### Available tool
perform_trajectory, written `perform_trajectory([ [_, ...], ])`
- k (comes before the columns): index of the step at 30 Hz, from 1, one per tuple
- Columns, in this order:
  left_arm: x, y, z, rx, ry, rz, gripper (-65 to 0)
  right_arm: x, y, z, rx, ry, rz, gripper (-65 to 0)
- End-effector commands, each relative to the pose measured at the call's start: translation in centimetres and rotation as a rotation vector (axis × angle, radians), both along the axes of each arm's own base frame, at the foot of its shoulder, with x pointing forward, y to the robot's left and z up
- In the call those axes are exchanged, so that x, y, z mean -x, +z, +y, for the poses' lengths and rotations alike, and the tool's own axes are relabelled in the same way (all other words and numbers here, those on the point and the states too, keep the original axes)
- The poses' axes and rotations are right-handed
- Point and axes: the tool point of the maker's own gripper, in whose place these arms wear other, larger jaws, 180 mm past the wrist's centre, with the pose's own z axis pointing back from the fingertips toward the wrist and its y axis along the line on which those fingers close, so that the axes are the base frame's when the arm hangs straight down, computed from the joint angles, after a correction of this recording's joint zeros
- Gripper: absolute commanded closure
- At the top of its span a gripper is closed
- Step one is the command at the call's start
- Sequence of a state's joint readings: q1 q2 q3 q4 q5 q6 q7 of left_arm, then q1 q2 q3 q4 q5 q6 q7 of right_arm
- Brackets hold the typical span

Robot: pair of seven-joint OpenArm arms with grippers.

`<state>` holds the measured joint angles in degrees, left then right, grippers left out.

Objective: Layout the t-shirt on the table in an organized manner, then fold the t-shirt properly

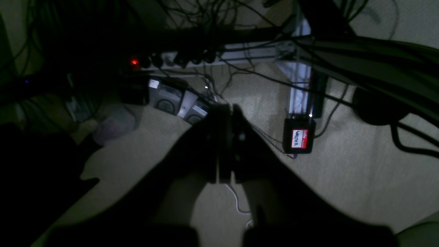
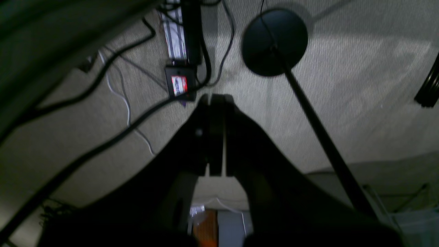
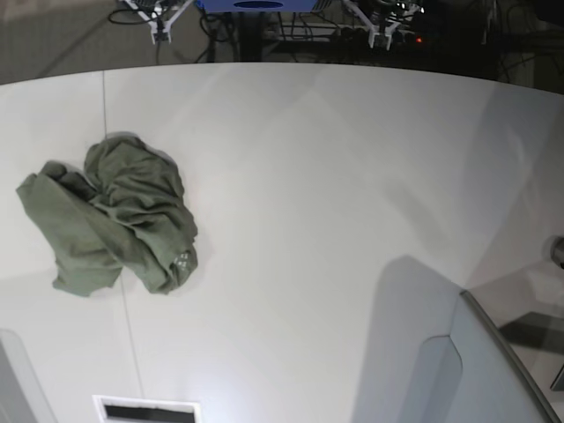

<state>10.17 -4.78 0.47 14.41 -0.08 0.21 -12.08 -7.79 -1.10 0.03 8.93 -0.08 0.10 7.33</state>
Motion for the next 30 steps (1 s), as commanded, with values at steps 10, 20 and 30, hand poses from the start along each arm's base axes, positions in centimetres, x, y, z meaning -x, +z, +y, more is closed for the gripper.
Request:
perform_trajectory([
  [10, -0.1, 0.0, -0.1, -0.001, -0.007, -0.008, 0.0, 0.5, 0.0, -0.1, 0.001, -0.004, 0.011, -0.8],
  [20, 0.0, 0.0, -0.1, -0.001, -0.009, -0.007, 0.0, 1.7, 0.1, 0.4, -0.011, 0.002, 0.031, -0.8],
  [30, 0.5, 1.7, 0.8, -0.008, -0.041, -0.147, 0.0, 2.4, 1.1, 0.7, -0.008, -0.007, -0.037, 0.0],
])
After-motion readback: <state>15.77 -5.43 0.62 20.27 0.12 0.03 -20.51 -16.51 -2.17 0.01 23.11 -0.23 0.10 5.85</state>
